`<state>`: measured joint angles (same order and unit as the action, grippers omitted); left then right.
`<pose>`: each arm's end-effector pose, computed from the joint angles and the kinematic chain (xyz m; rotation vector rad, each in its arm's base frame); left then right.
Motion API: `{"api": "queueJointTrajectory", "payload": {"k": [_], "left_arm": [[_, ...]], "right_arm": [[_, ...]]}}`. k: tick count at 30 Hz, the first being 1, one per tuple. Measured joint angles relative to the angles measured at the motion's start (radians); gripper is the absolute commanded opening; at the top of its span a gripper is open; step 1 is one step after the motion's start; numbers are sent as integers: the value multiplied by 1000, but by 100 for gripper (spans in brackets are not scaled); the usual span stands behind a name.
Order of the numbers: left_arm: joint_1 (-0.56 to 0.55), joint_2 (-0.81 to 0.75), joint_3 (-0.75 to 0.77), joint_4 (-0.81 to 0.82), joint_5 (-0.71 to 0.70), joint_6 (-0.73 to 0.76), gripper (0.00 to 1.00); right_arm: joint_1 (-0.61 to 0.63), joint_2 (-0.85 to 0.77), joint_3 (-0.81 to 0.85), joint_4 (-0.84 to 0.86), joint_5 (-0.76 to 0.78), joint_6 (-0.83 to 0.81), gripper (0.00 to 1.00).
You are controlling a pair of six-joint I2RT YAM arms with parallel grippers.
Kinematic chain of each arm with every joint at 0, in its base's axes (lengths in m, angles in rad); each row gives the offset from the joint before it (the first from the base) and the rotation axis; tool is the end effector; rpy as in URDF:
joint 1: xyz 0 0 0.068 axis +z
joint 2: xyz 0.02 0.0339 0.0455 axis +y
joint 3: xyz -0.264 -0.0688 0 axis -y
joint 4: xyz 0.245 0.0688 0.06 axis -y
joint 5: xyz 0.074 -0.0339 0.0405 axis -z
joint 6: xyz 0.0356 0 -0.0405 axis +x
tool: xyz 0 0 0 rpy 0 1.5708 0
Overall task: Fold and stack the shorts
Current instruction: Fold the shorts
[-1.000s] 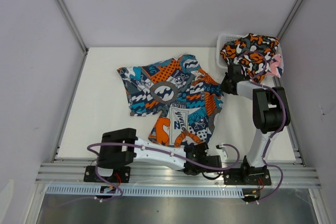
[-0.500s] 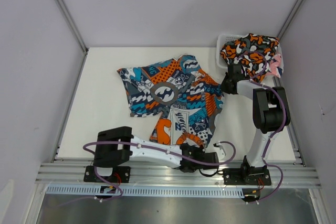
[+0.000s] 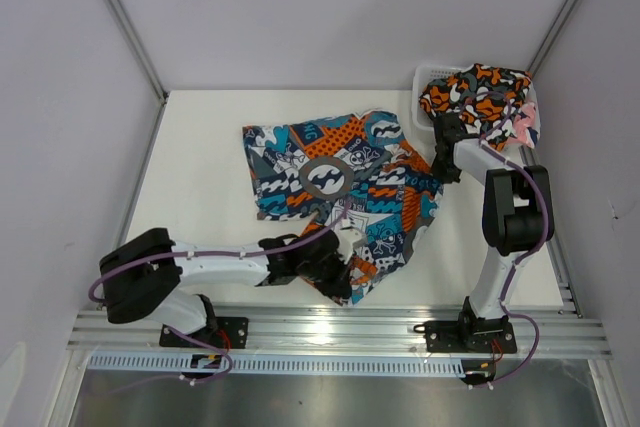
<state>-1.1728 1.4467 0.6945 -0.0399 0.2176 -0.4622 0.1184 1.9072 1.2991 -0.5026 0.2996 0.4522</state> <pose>0.1028 -0.2644 0.1745 1.0106 2.3897 -0.9694 0.3890 0.0357 0.1752 0.5249 2.5599 -0.2061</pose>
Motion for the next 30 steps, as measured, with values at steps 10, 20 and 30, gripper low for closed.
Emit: {"api": "queueJointTrajectory", "payload": {"k": [10, 20, 30], "left_arm": [[207, -87, -190, 160, 237, -106, 0], [177, -379, -187, 37, 292, -98, 0], [-14, -491, -56, -159, 204, -98, 0]], "right_arm": [[11, 14, 164, -205, 106, 0, 0], [46, -104, 158, -407, 126, 54, 0], [115, -496, 10, -537, 152, 206, 0]]}}
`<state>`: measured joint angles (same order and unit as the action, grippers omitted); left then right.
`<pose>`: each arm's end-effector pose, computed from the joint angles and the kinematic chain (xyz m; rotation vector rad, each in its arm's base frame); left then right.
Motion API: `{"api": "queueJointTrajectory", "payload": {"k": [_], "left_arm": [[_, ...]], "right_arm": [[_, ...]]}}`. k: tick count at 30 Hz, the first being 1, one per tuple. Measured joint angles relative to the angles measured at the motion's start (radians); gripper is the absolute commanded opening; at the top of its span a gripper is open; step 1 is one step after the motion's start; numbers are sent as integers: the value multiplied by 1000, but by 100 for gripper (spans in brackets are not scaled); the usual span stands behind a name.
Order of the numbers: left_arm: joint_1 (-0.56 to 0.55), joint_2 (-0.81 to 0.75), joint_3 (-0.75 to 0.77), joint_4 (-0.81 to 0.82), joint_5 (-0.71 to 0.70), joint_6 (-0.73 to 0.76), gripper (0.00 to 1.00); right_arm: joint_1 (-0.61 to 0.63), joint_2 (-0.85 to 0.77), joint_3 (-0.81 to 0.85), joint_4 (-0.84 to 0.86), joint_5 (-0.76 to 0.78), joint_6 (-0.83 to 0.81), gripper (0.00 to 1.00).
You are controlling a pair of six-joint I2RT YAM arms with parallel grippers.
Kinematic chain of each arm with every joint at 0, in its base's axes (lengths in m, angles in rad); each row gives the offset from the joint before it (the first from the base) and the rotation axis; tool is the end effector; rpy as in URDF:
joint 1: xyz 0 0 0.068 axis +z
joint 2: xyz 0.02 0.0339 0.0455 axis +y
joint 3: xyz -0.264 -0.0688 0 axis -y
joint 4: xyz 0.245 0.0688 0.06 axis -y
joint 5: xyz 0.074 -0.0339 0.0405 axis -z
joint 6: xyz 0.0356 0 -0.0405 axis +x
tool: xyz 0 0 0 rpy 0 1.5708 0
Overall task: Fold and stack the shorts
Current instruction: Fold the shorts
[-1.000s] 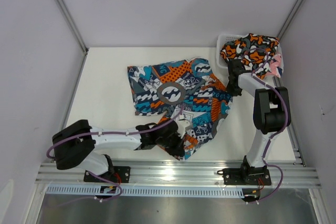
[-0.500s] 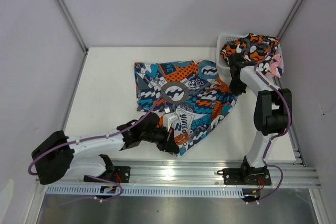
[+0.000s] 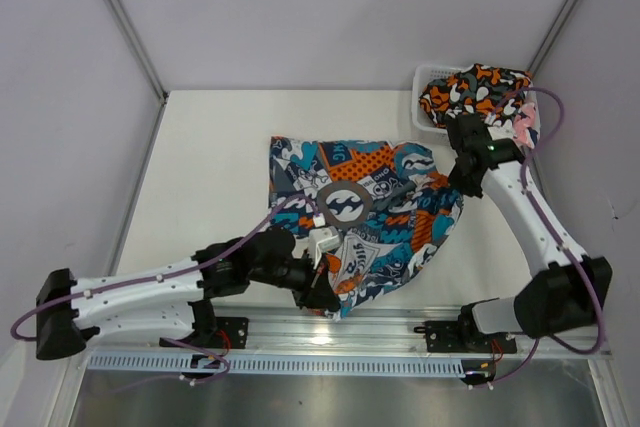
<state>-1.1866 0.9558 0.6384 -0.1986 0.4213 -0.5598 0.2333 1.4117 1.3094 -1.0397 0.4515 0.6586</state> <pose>0.0659 -0.2018 0.2571 1.0203 2.1826 -1.3956 0.2683 0.0478 0.3124 0.6632 2.4672 -0.2891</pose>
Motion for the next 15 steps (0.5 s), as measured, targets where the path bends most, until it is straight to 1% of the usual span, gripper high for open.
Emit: {"api": "queueJointTrajectory", "payload": {"k": [3, 5, 10, 12, 15], "left_arm": [[6, -77, 45, -113, -64, 5, 0], [34, -120, 97, -187, -107, 19, 0], [235, -180, 170, -287, -144, 72, 0], [321, -170, 201, -336, -151, 107, 0], [409, -110, 262, -377, -154, 161, 0]], "right_arm": [[11, -109, -33, -46, -8, 73, 0], [12, -158, -51, -64, -23, 113, 0], [6, -198, -77, -82, -71, 203, 0], [0, -198, -90, -74, -95, 233, 0], [-14, -198, -110, -60, -130, 279, 0]]}}
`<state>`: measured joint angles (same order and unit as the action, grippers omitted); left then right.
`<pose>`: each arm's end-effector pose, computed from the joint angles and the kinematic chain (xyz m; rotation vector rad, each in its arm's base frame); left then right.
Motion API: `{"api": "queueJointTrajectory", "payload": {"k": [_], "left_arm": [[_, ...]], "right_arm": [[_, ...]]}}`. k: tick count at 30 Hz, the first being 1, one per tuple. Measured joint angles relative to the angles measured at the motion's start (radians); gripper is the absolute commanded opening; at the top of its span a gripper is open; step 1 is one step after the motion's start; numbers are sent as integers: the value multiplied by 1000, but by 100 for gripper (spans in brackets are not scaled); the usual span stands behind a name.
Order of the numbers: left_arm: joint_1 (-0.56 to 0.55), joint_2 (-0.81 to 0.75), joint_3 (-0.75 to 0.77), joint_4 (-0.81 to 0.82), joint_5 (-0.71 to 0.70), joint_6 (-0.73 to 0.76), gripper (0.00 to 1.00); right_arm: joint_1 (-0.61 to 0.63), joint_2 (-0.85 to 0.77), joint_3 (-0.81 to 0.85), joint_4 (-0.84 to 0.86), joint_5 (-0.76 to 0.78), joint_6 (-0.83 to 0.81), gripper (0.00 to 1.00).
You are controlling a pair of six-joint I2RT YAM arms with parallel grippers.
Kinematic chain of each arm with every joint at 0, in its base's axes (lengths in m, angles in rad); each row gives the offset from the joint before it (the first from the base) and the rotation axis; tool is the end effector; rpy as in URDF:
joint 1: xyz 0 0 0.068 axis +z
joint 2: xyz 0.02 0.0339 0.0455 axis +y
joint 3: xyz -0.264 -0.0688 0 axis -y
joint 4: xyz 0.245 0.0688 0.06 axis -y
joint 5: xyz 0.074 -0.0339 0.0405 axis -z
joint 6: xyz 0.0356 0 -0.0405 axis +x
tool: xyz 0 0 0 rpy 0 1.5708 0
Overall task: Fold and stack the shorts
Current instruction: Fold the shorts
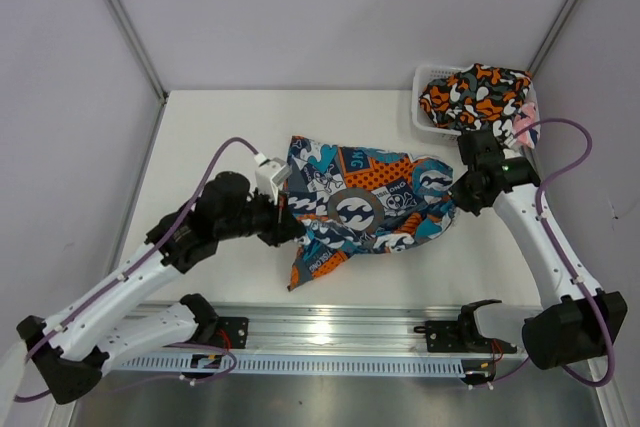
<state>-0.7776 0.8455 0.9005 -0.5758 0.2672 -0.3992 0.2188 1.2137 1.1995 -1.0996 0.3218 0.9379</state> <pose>0.1218 -0.1331 0.3305 0.5879 2.1501 -0.9629 0.2183 0.0370 0.3206 1.0019 2.3878 -0.0227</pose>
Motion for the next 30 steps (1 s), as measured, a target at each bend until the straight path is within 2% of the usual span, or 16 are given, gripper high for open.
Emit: {"api": "queueJointTrajectory", "payload": {"k": [11, 16, 20, 30], "left_arm": [[273, 248, 216, -16, 6, 127, 0], [381, 367, 266, 20, 60, 145, 0], [410, 427, 275, 32, 48, 137, 0], [410, 588, 423, 99, -3, 110, 0]], "right_arm": [[-91, 0, -21, 50, -53, 162, 0], [-146, -2, -41, 102, -72, 222, 0], [-174, 2, -53, 145, -92, 251, 0], [-222, 119, -45, 227, -127, 275, 0]]}}
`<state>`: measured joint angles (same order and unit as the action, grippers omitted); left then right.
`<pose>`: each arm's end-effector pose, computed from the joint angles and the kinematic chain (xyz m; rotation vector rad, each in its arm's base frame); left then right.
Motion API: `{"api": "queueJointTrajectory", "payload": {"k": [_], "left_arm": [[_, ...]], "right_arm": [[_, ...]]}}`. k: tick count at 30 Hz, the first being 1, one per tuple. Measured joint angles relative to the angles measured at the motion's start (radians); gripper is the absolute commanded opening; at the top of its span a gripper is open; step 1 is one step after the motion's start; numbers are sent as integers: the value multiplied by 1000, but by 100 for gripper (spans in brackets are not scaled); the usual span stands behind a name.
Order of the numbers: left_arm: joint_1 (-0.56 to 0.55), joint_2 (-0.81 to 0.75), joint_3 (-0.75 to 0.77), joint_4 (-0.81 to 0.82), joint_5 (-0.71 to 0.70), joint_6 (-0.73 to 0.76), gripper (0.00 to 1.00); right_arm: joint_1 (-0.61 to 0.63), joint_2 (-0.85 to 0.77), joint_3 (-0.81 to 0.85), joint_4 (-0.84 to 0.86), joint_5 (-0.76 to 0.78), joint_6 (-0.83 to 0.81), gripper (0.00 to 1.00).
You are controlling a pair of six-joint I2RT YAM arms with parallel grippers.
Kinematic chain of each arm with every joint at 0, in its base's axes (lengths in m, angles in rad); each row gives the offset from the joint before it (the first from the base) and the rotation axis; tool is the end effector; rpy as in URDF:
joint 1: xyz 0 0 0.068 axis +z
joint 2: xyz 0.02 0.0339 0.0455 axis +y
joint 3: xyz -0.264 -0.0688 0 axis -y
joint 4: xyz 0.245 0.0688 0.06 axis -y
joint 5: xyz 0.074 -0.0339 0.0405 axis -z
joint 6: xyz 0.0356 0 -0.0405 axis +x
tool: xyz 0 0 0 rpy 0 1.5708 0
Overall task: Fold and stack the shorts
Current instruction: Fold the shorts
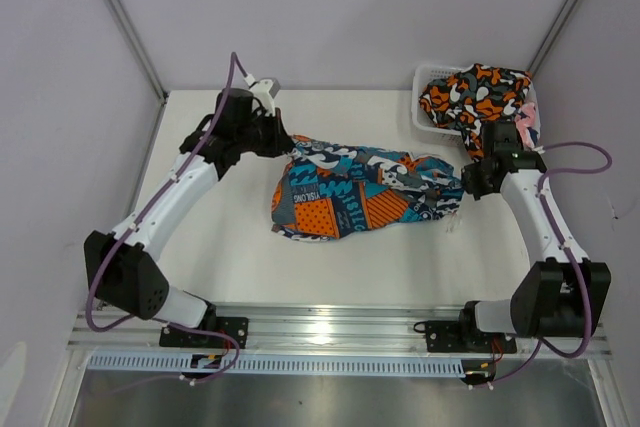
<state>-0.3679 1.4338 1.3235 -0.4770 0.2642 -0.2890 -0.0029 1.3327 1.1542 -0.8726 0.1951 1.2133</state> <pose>0.2992 -0.1253 0.3476 0.2438 2.1970 -0.6583 0.2636 -0.0077 0.2911 1.5410 2.0954 0.1840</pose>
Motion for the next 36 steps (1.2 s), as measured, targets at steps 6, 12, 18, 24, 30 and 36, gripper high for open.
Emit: {"api": "queueJointTrajectory", "payload": {"k": [6, 12, 18, 24, 30, 36], "left_arm": [[0, 107, 64, 21, -12, -9, 0], [8, 166, 84, 25, -26, -26, 0], [27, 168, 75, 35, -12, -55, 0], [39, 151, 32, 55, 34, -83, 0], [37, 17, -10, 43, 96, -96, 0], [12, -189, -66, 22, 137, -96, 0]], "right_arm": [[-12, 102, 65, 29, 2, 5, 0], [-12, 223, 179, 59, 6, 5, 0], [-10, 361, 315, 60, 9, -7, 0], [-3, 366, 307, 66, 10, -24, 0], [-2, 238, 180, 85, 15, -48, 0], [2, 13, 12, 108, 11, -66, 0]]}}
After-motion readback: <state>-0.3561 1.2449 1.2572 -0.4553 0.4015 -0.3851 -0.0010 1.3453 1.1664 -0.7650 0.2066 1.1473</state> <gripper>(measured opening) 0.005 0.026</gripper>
